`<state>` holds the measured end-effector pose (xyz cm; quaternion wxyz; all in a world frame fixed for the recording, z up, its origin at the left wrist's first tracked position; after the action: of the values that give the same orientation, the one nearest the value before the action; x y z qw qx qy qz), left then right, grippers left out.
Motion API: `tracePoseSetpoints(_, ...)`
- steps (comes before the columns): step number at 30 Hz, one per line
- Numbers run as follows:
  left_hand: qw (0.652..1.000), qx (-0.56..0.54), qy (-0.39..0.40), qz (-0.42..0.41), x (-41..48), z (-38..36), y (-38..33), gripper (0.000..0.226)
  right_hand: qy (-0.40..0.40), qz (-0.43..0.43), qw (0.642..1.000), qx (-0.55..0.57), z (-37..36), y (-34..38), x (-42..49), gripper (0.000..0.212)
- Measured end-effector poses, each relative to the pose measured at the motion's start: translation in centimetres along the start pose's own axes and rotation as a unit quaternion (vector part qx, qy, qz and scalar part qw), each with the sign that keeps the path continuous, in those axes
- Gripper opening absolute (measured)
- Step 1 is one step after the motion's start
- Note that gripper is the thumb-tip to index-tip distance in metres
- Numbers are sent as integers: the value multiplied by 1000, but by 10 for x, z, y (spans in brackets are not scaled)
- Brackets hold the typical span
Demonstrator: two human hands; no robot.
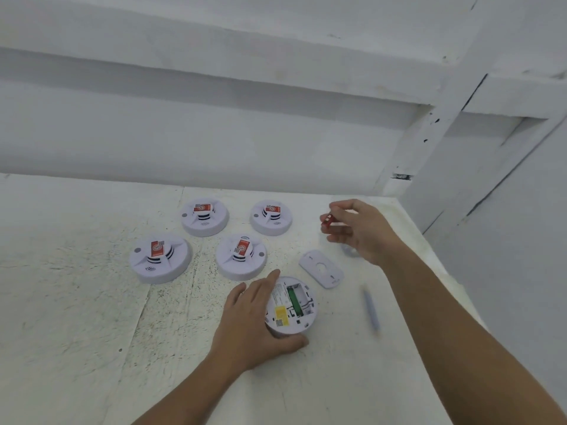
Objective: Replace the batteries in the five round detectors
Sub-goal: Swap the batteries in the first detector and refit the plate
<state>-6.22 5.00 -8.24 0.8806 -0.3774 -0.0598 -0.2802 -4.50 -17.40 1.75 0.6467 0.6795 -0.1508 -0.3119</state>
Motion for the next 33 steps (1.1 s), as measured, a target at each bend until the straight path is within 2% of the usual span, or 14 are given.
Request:
tracePoseSetpoints(5,1000,-11,-10,-10,-2,-2,2,115,18,0,996,-82,-10,-43,-52,14)
tracePoseSetpoints(11,999,-11,-42,-23,-1,-4,1,103,-11,95,976,-194,-13,-79,-71,4)
tracePoseSetpoints(14,999,-1,-47,-28,-1,-5,0,101,-15,157,958,-240,-13,-80,-75,7)
tracePoseSetpoints(18,999,-2,-40,-28,-1,-5,0,101,0,193,946,-262,-16,-77,-79,17)
tracePoseSetpoints(21,999,2,-39,-29,-2,-4,1,101,17,186,945,-268,-17,-77,-76,18)
tracePoseSetpoints(26,999,7,-34,-32,-1,-5,2,103,56,118,960,-247,-18,-84,-71,10)
tracePoseSetpoints(33,998,22,-39,-37,-3,-8,1,101,61,110,958,-259,-17,-90,-68,10)
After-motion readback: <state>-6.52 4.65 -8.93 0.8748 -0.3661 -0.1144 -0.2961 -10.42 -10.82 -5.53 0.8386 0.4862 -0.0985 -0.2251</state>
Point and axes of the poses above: each hand's wrist, its own x-axis towards the middle knuckle, its own z-axis out of the back of the hand, y = z × x, the point moved 4 cm from there along x, towards the middle knuckle, and after that the axes turned 14 degrees about -y, right-handed, at the moved point
